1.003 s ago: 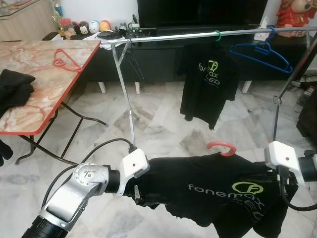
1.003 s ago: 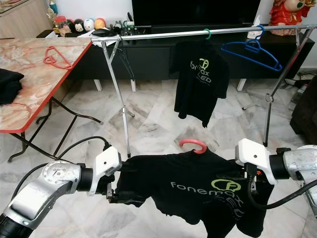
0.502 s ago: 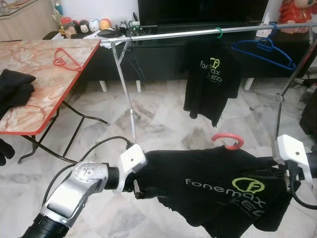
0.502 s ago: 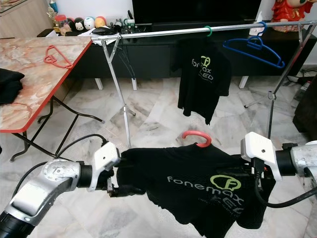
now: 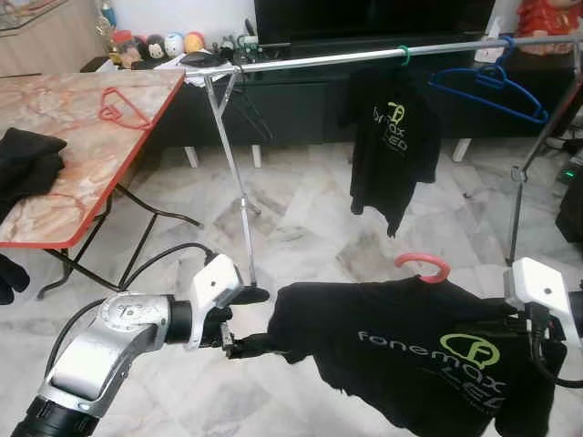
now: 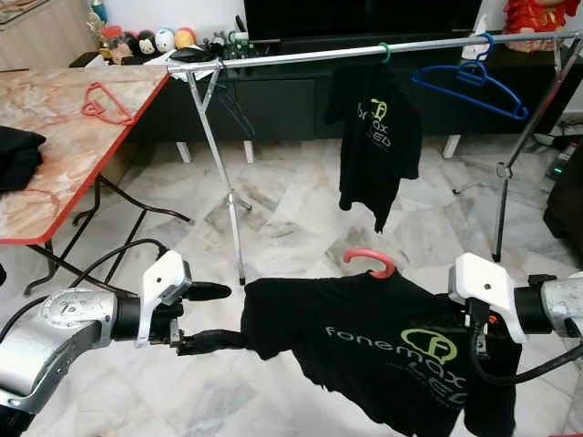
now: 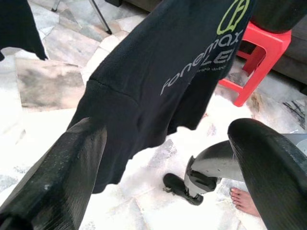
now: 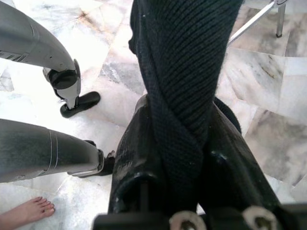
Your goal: Hang hanger
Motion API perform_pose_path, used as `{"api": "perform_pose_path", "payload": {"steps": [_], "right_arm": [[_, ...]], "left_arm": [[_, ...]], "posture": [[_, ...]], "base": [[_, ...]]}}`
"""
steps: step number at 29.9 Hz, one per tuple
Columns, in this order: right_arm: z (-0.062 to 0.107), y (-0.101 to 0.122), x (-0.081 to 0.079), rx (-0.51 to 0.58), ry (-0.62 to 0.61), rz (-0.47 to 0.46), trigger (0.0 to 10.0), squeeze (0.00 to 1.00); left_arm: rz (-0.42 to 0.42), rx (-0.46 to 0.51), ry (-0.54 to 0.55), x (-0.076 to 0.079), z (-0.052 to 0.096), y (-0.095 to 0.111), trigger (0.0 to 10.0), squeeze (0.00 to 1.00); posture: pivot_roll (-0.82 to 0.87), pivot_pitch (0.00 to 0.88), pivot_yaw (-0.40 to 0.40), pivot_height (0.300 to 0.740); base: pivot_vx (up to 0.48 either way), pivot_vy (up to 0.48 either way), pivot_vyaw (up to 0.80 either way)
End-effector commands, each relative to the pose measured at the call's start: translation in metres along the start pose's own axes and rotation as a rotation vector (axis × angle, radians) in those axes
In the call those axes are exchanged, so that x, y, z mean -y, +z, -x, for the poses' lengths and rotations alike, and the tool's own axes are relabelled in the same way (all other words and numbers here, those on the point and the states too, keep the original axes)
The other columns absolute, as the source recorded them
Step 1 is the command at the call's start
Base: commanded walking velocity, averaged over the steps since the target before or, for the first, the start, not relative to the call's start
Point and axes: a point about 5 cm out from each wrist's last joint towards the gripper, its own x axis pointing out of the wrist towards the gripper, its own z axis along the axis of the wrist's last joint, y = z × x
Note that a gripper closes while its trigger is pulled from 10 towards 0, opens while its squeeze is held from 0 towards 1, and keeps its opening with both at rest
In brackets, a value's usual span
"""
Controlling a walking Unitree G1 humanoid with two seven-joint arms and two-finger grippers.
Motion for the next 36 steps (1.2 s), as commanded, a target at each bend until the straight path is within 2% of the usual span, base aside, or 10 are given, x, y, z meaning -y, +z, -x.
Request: {"api": "perform_pose_path", "payload": {"steps": [1,15,16,17,21,28,30,34,36], "right_arm": [[0.007,0.016,0.002,0.042,-0.008,0.054,10.0,0.0],[0.01,0.021,-0.005,0.047,0.042,0.068,10.0,0.0],[0.011,0.022,-0.005,0.054,0.042,0.069,10.0,0.0],[0.011,0.023,-0.005,0.06,0.044,0.069,10.0,0.0],[0.011,0.031,-0.005,0.095,0.055,0.079,10.0,0.0],[0.005,0.024,-0.003,0.11,0.019,0.052,10.0,0.0],[-0.004,0.01,0.004,0.156,-0.096,-0.015,10.0,0.0],[-0.014,-0.006,-0.002,0.151,-0.103,-0.059,10.0,0.0],[-0.028,-0.02,-0.002,0.165,-0.181,-0.128,10.0,0.0]], "left_arm": [[-0.008,-0.007,0.012,-0.003,0.004,0.0,10.0,1.0],[0.001,-0.061,0.008,-0.006,0.001,-0.011,10.0,1.0],[0.008,-0.068,-0.004,-0.006,0.001,-0.011,10.0,0.82],[0.012,-0.07,-0.012,-0.006,0.002,-0.012,10.0,0.0],[0.005,-0.084,-0.053,-0.003,0.0,-0.011,10.0,0.0],[0.019,-0.038,-0.005,-0.006,-0.002,-0.009,10.0,0.0],[0.036,0.027,0.057,-0.008,0.002,-0.005,10.0,0.0],[0.064,0.042,0.085,-0.006,0.006,-0.009,10.0,0.0],[0.095,0.044,0.13,-0.004,0.009,-0.018,10.0,0.0]], "posture": [[-0.05,0.068,0.077,0.74],[-0.05,0.074,0.082,0.74],[-0.05,0.073,0.082,0.74],[-0.05,0.073,0.081,0.74],[-0.05,0.071,0.08,0.74],[-0.06,0.057,0.072,0.74],[-0.06,0.049,0.069,0.74],[-0.05,0.044,0.069,0.74],[-0.05,0.035,0.065,0.74]], "base": [[0.0,0.0,0.0],[0.0,0.0,0.0],[0.0,0.0,0.0],[0.0,0.0,0.0],[0.0,0.0,0.0],[0.0,0.0,0.0],[0.0,0.0,0.0],[0.0,0.0,0.0],[0.0,0.0,0.0]]}}
